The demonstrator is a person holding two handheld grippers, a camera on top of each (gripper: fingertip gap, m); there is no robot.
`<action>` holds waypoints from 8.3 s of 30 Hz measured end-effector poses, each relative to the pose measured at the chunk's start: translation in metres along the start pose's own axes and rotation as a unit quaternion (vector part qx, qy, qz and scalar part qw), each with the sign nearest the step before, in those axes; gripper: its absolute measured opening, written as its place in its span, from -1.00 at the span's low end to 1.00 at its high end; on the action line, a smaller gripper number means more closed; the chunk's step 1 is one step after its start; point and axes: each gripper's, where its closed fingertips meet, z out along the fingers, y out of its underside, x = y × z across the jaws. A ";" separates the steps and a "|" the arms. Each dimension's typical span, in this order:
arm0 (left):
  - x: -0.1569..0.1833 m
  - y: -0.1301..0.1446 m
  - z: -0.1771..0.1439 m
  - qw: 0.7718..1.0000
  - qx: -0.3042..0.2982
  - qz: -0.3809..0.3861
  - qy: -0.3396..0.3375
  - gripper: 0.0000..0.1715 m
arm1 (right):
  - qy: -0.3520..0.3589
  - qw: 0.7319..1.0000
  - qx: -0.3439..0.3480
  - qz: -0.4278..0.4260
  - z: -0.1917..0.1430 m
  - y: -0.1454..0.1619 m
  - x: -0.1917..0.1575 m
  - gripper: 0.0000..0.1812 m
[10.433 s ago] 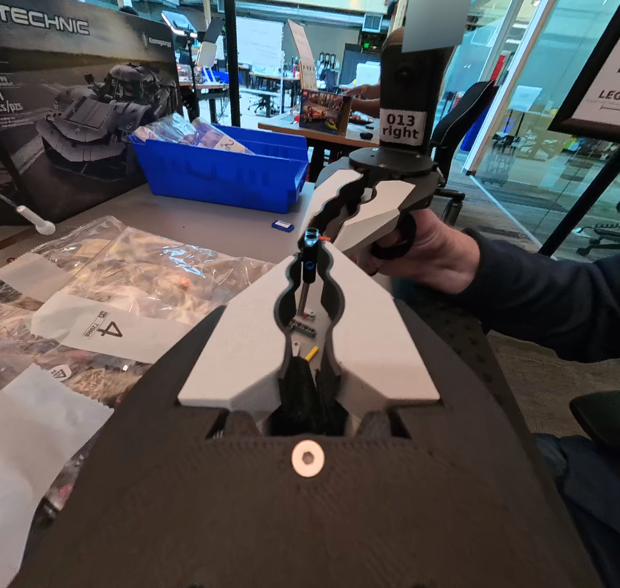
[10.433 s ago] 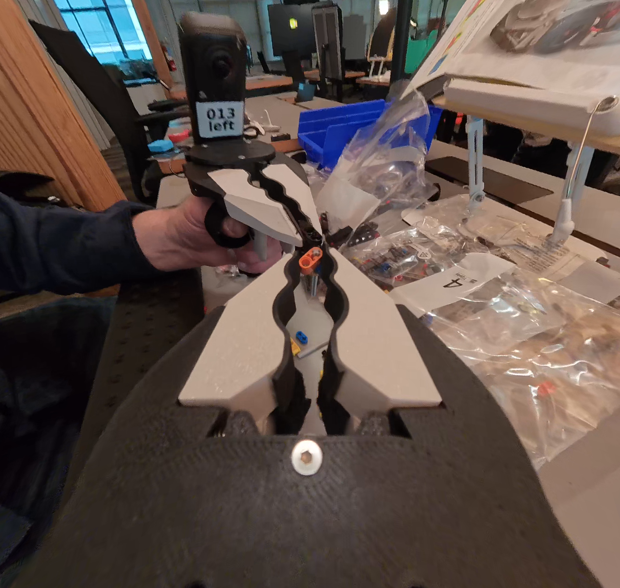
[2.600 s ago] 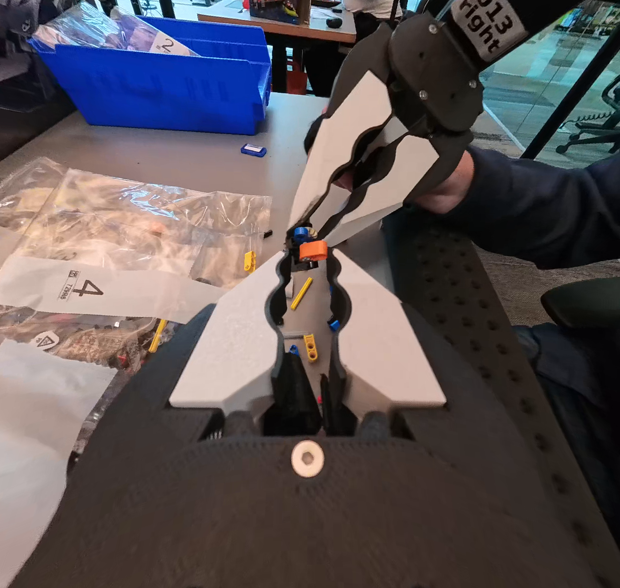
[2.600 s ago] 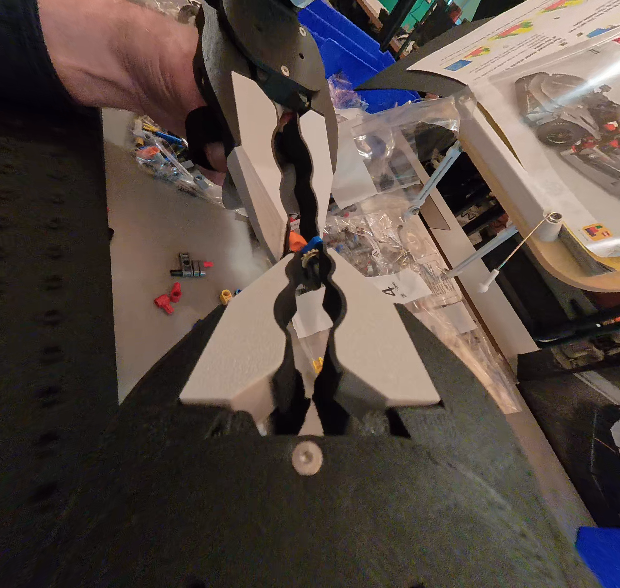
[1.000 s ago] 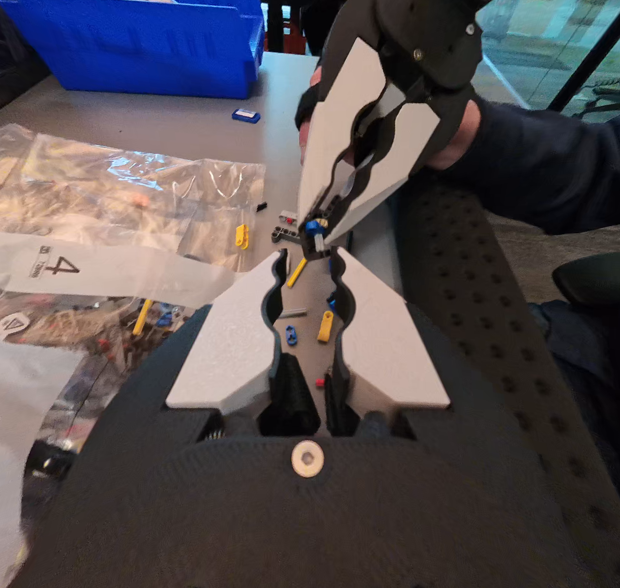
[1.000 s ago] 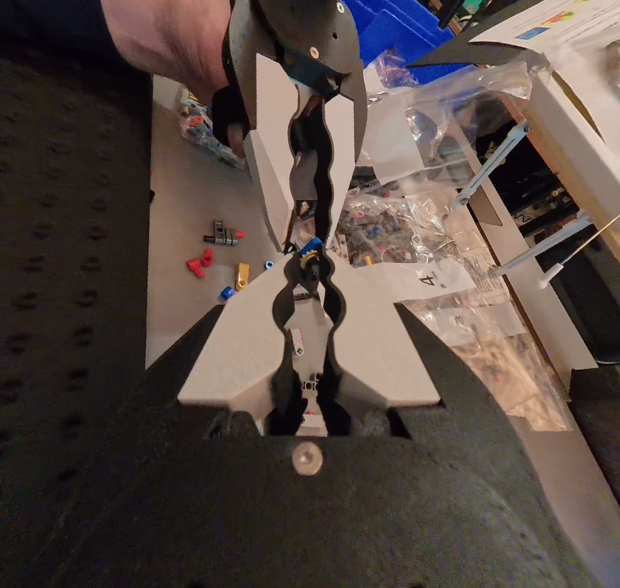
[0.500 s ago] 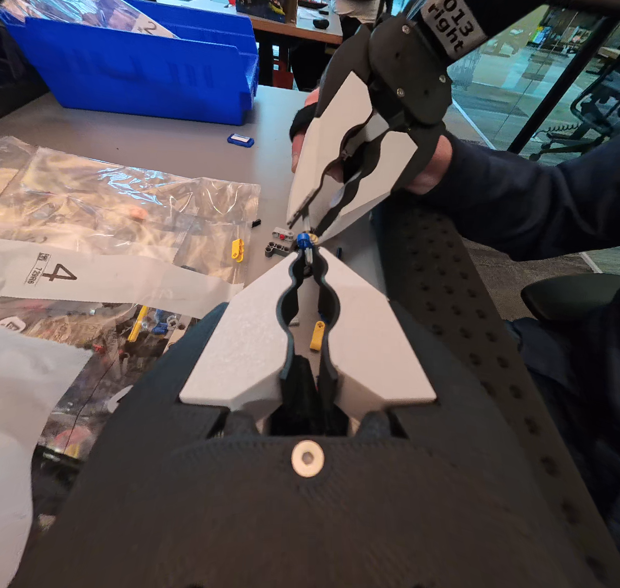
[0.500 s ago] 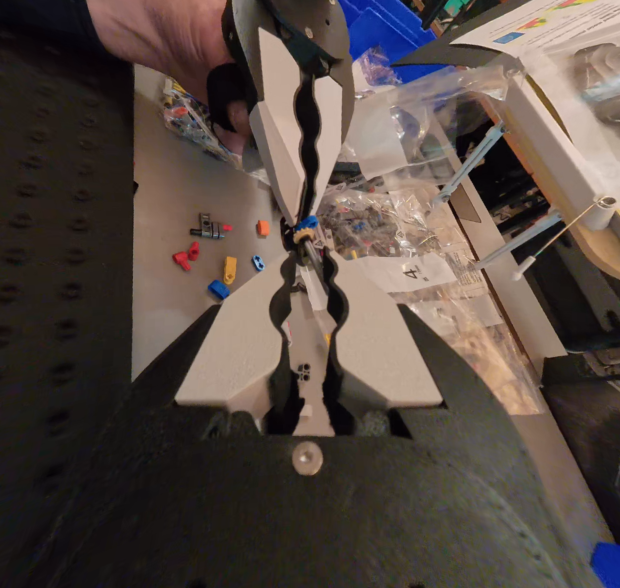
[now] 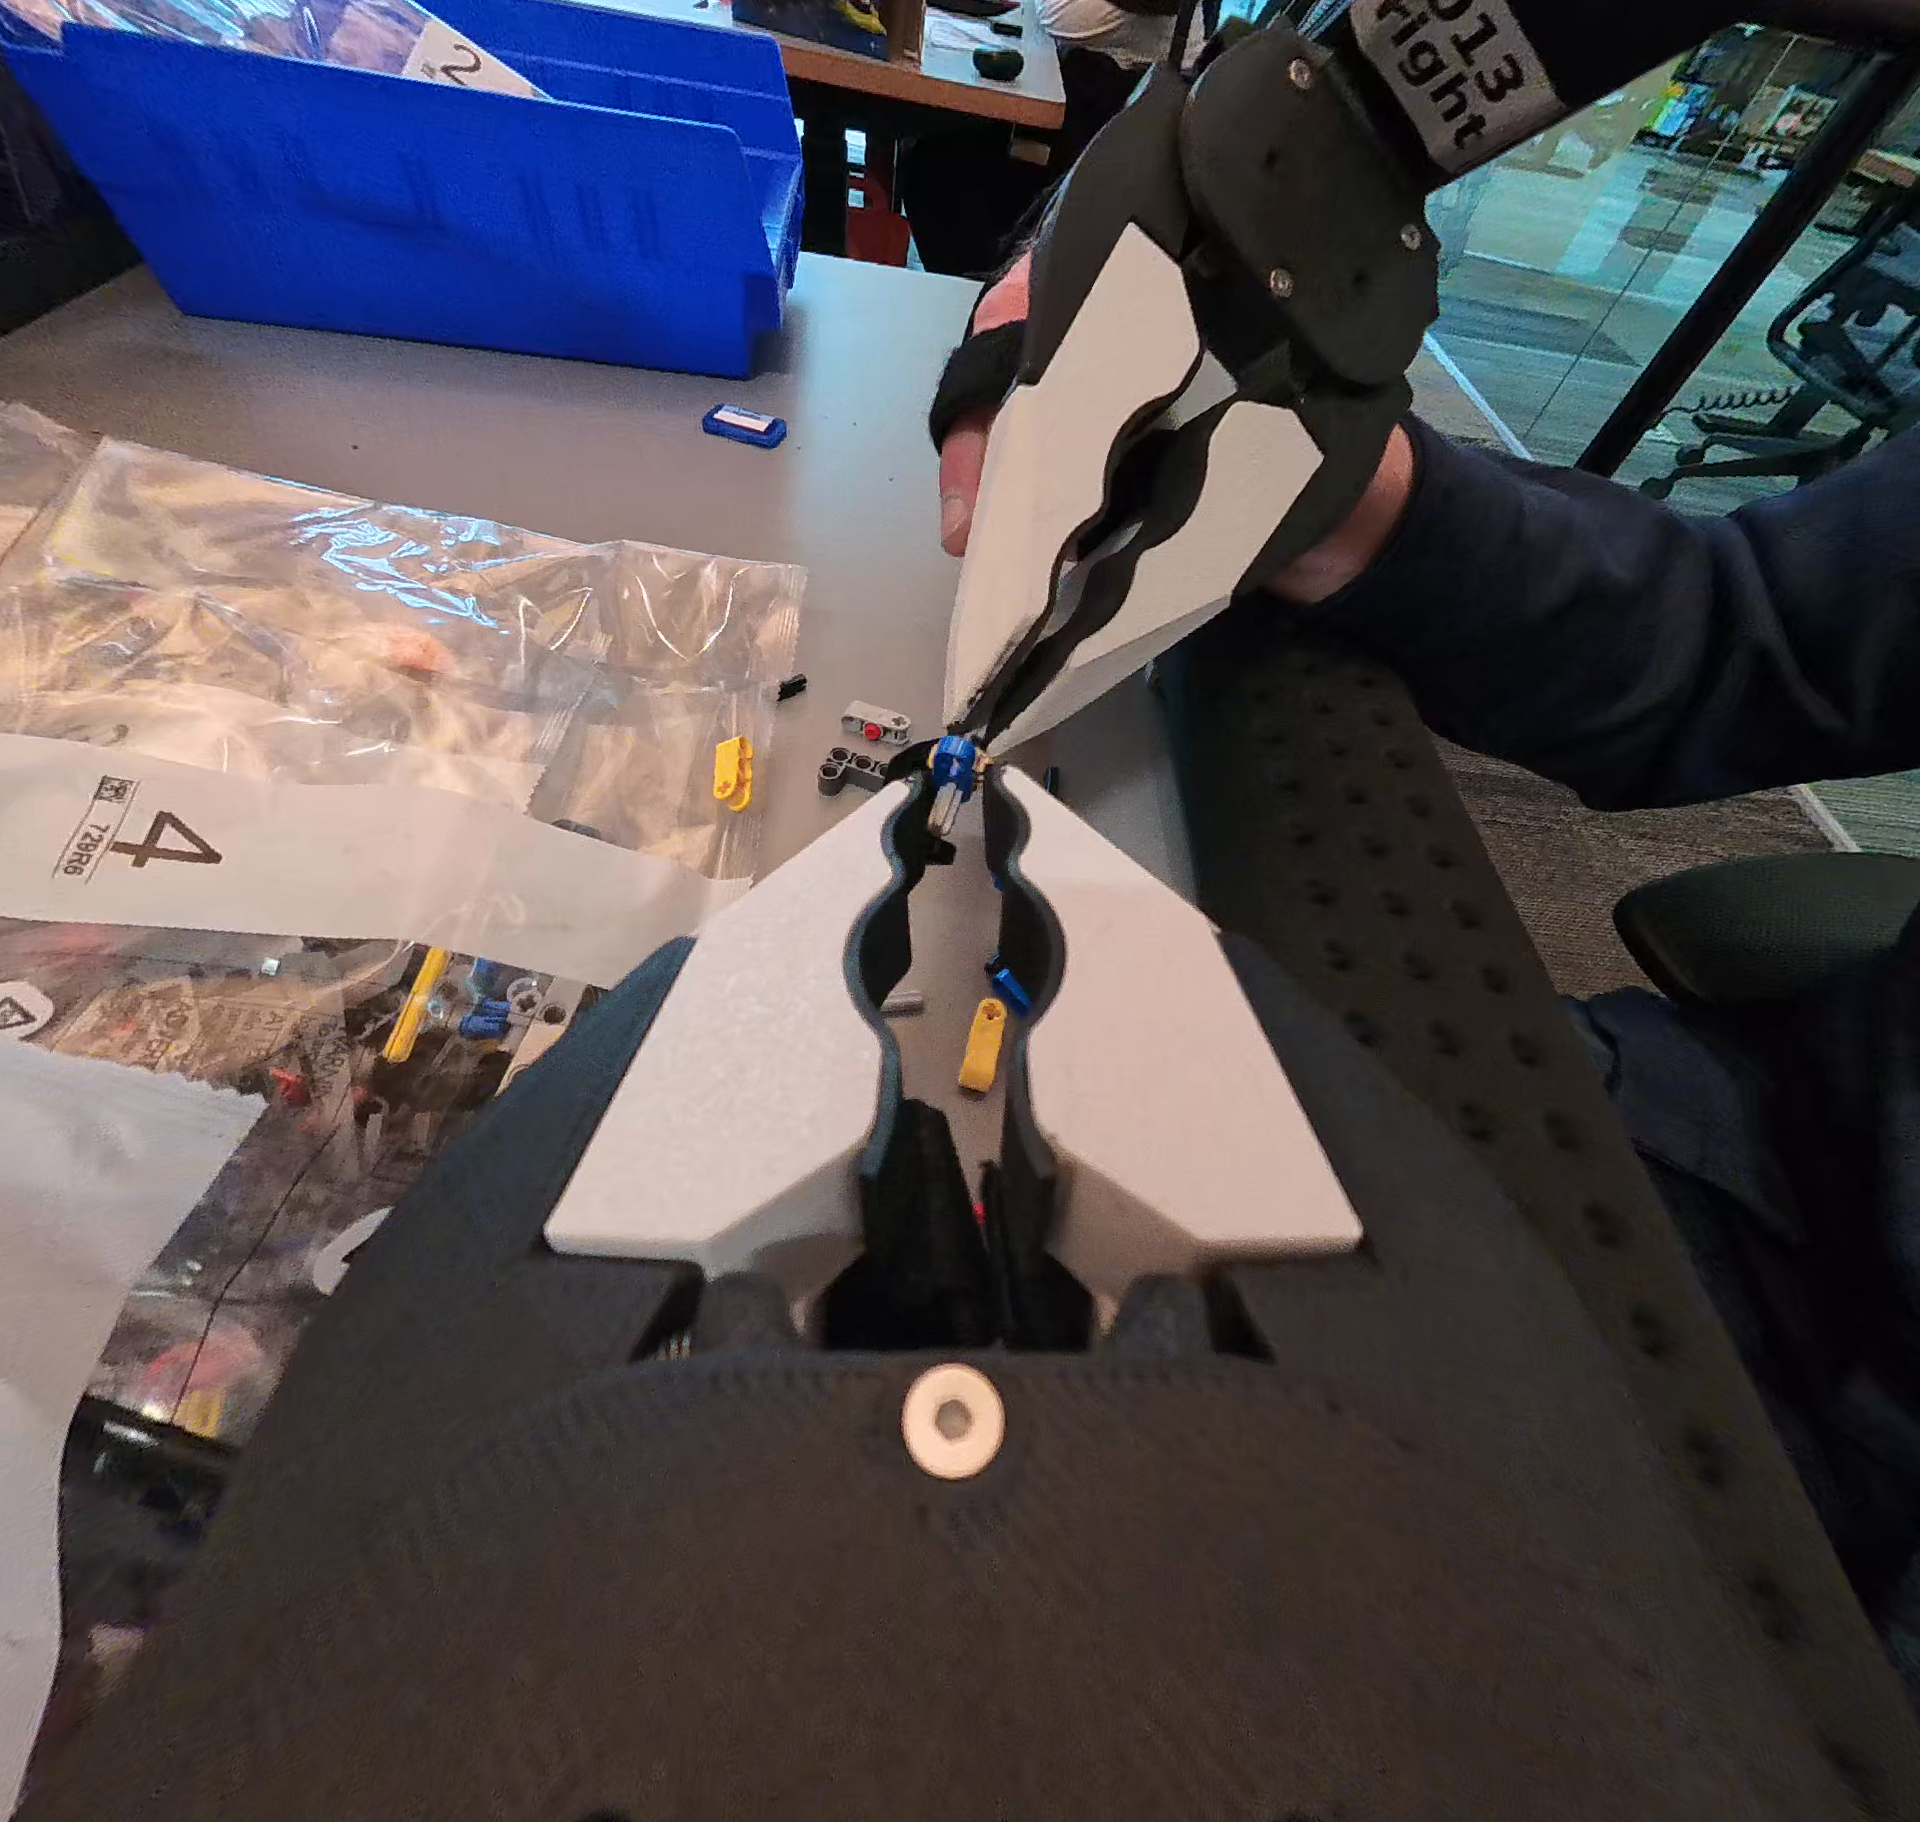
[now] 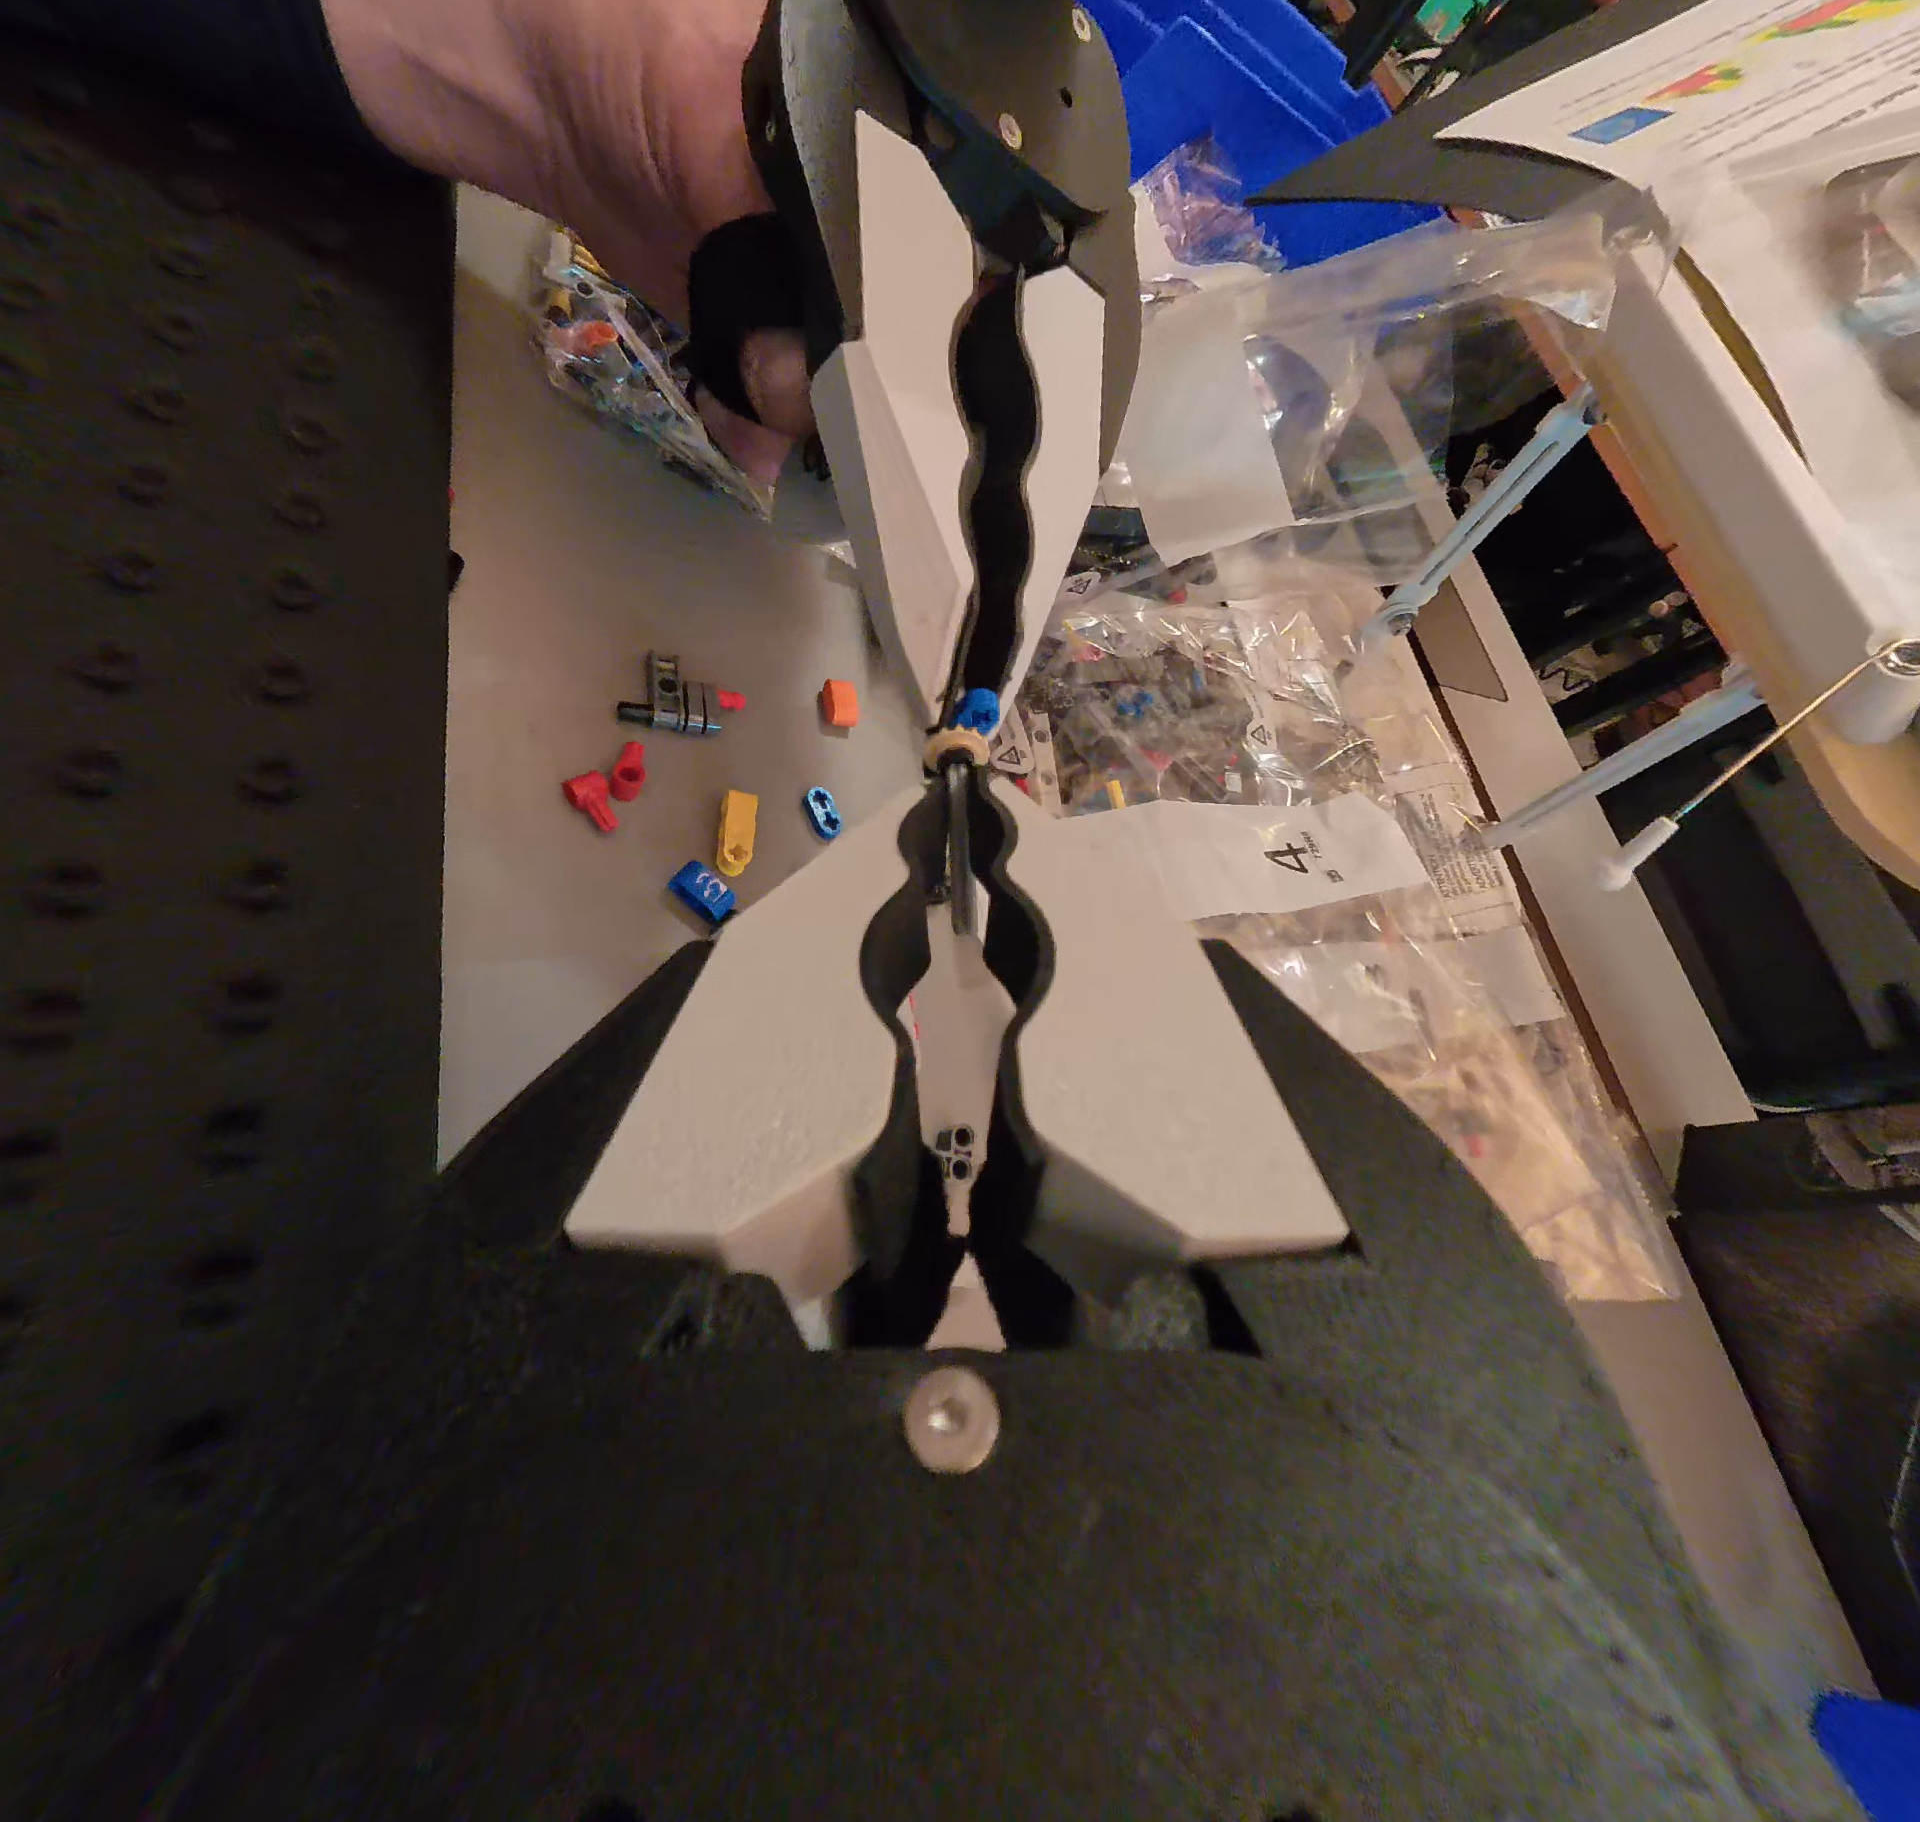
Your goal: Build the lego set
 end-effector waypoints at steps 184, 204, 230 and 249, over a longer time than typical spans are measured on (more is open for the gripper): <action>0.011 -0.026 0.002 0.998 0.046 0.047 -0.015 -0.93 | -0.145 0.942 0.109 0.283 -0.014 -0.018 0.005 -0.91; -0.037 0.014 0.021 0.926 -0.165 0.223 -0.255 -0.93 | -0.112 0.918 0.007 0.381 0.010 0.023 0.008 -0.92; -0.037 -0.004 0.017 0.880 -0.150 0.323 -0.316 -0.76 | -0.168 0.840 0.159 0.491 -0.010 -0.003 0.035 -0.94; -0.058 -0.025 0.003 0.832 -0.136 0.330 -0.426 -0.18 | -0.191 0.836 0.153 0.492 -0.005 -0.006 0.027 -0.95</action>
